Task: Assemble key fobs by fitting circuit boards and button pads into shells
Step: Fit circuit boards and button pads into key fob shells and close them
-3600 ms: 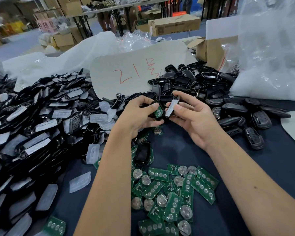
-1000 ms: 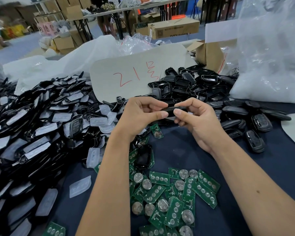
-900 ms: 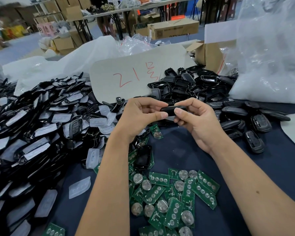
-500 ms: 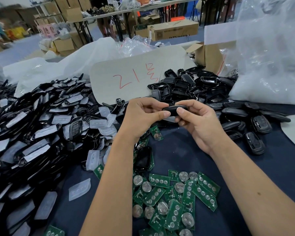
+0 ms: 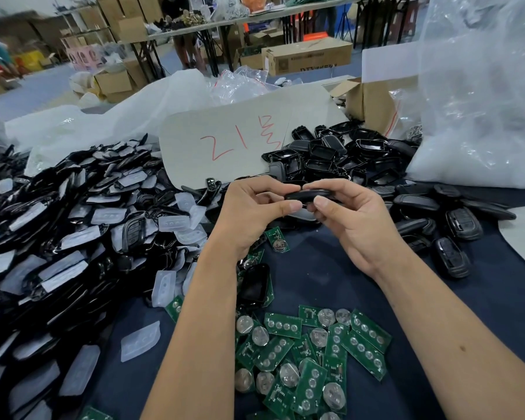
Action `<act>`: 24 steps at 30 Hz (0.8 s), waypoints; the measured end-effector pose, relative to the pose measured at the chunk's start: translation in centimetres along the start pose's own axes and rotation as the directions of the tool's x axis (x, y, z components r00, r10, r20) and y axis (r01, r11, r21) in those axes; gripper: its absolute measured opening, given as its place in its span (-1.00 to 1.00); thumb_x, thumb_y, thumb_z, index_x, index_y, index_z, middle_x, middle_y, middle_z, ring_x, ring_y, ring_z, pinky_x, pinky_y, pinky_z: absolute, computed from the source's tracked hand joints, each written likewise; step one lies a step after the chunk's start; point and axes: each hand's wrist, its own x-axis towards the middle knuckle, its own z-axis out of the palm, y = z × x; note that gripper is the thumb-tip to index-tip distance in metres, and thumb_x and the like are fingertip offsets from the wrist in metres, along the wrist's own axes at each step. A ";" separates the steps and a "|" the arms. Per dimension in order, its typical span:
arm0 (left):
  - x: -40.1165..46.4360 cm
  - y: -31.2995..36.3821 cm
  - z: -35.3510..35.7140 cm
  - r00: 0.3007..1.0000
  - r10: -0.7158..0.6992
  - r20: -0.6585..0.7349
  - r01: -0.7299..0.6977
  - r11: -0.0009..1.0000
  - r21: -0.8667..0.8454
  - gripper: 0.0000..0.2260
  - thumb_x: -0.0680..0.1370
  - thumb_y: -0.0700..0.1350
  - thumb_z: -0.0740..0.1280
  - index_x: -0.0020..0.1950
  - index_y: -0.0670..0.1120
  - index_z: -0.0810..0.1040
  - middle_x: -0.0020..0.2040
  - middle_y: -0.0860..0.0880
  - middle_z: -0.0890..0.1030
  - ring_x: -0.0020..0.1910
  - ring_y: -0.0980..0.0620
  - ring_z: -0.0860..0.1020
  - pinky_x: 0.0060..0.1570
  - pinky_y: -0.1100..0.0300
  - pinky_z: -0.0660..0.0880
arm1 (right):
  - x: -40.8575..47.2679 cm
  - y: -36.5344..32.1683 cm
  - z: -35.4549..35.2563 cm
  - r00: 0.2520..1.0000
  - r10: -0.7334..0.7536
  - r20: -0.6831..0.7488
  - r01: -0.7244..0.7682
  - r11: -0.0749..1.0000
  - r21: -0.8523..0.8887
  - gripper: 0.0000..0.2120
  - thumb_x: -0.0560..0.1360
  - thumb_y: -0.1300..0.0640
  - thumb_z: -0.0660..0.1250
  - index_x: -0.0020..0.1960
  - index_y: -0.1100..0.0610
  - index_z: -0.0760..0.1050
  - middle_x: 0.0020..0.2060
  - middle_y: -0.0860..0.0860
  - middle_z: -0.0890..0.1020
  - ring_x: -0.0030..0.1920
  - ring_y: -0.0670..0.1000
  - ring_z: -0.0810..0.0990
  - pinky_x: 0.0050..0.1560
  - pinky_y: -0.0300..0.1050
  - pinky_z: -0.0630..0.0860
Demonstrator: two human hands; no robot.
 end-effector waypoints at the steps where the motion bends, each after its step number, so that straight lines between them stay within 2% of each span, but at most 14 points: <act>1: 0.0 0.0 0.0 1.000 0.009 0.004 -0.009 1.000 0.004 -0.77 0.39 -0.34 0.56 -0.09 -0.02 0.77 -0.29 -0.02 0.70 -0.25 0.05 0.68 -0.10 0.21 0.61 | 0.0 0.0 0.0 1.000 -0.004 0.002 0.004 1.000 -0.003 -0.77 0.42 0.27 0.47 0.08 0.19 0.66 -0.05 0.07 0.74 -0.07 -0.03 0.69 0.00 -0.21 0.62; 4: 0.0 0.1 0.0 1.000 0.016 0.016 -0.016 1.000 0.009 -0.80 0.37 -0.28 0.56 -0.09 -0.02 0.77 -0.29 0.00 0.69 -0.26 0.09 0.65 -0.08 0.23 0.59 | 0.0 0.0 0.1 1.000 -0.023 0.002 0.023 0.999 -0.025 -0.76 0.38 0.29 0.50 0.05 0.19 0.65 -0.07 0.08 0.74 -0.04 0.00 0.71 0.01 -0.19 0.63; 10: -0.1 0.1 -0.2 0.997 0.044 0.056 -0.046 0.998 0.036 -0.81 0.42 -0.31 0.54 -0.02 -0.10 0.74 -0.27 0.04 0.68 -0.26 0.15 0.62 -0.12 0.29 0.55 | 0.1 0.0 0.0 0.999 -0.035 -0.013 0.034 0.998 -0.049 -0.79 0.30 0.26 0.57 -0.09 0.09 0.69 -0.09 0.09 0.75 -0.06 0.06 0.72 0.02 -0.12 0.65; 15: -0.1 0.2 0.0 1.000 0.020 0.012 -0.020 0.999 0.030 -0.84 0.37 -0.23 0.58 -0.10 -0.03 0.77 -0.28 -0.04 0.62 -0.24 0.04 0.56 -0.04 0.12 0.55 | 0.1 -0.2 0.1 1.000 -0.022 0.017 0.023 0.998 -0.050 -0.82 0.35 0.25 0.54 -0.10 0.04 0.74 -0.10 0.05 0.76 -0.07 0.01 0.73 -0.02 -0.17 0.65; 19: -0.1 0.2 -0.1 0.999 0.020 0.025 -0.021 0.999 0.039 -0.84 0.37 -0.24 0.57 -0.09 -0.05 0.76 -0.29 -0.03 0.62 -0.27 0.09 0.55 -0.12 0.22 0.54 | 0.0 -0.2 0.1 1.000 -0.017 0.011 0.018 0.997 -0.078 -0.83 0.33 0.21 0.56 -0.11 0.01 0.74 -0.12 0.03 0.75 -0.11 0.00 0.71 -0.03 -0.15 0.65; 24: -0.2 0.2 0.1 1.000 -0.008 0.011 0.008 1.000 0.016 -0.87 0.37 -0.23 0.57 -0.14 -0.03 0.75 -0.23 -0.13 0.62 -0.21 -0.03 0.57 -0.11 0.13 0.55 | 0.1 -0.1 -0.1 1.000 0.003 0.004 -0.003 0.995 -0.095 -0.84 0.37 0.17 0.54 -0.05 0.03 0.74 -0.17 0.03 0.70 -0.23 0.00 0.59 -0.12 -0.19 0.58</act>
